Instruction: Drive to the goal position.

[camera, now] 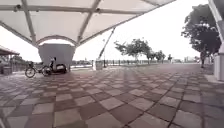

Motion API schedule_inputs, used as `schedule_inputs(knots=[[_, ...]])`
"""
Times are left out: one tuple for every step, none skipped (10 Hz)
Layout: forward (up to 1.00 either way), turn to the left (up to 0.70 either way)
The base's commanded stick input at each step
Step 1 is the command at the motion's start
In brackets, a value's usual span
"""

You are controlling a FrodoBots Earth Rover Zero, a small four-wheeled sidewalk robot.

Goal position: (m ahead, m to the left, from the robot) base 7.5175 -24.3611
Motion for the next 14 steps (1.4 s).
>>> schedule_inputs(knots=[[0.70, -0.35], [0.70, -0.35], [0.70, -0.31], [0.70, -0.28], [0.70, -0.26], [0.70, -0.25], [0.70, -0.30], [0.70, -0.35], [0.70, -0.35], [0.70, -0.35], [0.70, -0.35], [0.70, 0.00], [0.70, 0.00], [0.70, 0.00]])
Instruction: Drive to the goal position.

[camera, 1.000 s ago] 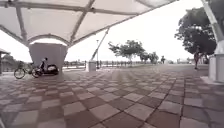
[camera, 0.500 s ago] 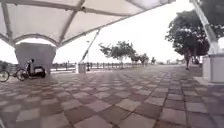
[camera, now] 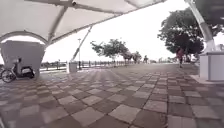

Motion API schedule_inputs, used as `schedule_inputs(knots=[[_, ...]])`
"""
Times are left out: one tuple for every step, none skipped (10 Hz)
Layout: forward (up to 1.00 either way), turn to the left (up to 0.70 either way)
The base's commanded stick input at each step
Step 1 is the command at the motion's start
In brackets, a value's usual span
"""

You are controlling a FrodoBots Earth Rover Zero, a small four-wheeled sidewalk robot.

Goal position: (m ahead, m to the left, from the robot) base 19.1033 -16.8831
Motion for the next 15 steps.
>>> schedule_inputs(knots=[[0.70, -0.05], [0.70, -0.19], [0.70, -0.29], [0.70, -0.34], [0.70, -0.35], [0.70, -0.35], [0.70, -0.35], [0.70, -0.35], [0.70, -0.35], [0.70, -0.35], [0.70, -0.35], [0.70, -0.21], [0.70, 0.00], [0.70, 0.00], [0.70, 0.00]])
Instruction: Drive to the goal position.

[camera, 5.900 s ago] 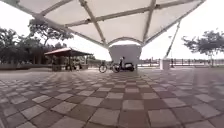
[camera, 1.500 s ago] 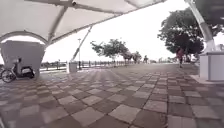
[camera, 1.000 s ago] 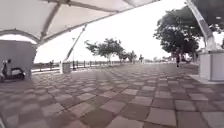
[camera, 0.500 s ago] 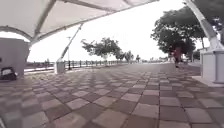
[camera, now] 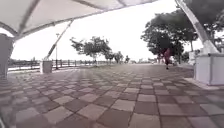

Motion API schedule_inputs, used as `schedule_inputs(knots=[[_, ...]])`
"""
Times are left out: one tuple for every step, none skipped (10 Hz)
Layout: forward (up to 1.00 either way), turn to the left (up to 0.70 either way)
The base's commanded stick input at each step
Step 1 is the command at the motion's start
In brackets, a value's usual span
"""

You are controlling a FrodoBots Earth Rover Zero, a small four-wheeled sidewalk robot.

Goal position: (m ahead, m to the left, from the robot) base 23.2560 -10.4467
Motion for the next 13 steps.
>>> schedule_inputs(knots=[[0.70, 0.00], [0.70, 0.00], [0.70, 0.00], [0.70, 0.00], [0.70, 0.00], [0.70, 0.00], [0.70, 0.00], [0.70, 0.00], [0.70, 0.00], [0.70, 0.00], [0.70, 0.00], [0.70, 0.00], [0.70, 0.00]])
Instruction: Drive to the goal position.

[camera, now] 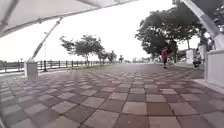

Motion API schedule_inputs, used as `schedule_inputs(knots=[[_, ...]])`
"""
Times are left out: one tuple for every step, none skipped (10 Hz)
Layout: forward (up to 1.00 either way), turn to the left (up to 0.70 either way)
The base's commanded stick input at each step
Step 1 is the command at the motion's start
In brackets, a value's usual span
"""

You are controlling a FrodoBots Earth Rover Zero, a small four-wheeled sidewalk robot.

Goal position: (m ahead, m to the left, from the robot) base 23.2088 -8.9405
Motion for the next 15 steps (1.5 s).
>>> schedule_inputs(knots=[[0.70, 0.00], [0.70, -0.03], [0.70, -0.04], [0.70, -0.18], [0.70, -0.35], [0.70, -0.35], [0.70, -0.35], [0.70, -0.35], [0.70, -0.30], [0.70, -0.12], [0.70, 0.00], [0.70, 0.00], [0.70, 0.00], [0.70, 0.00], [0.70, 0.00]])
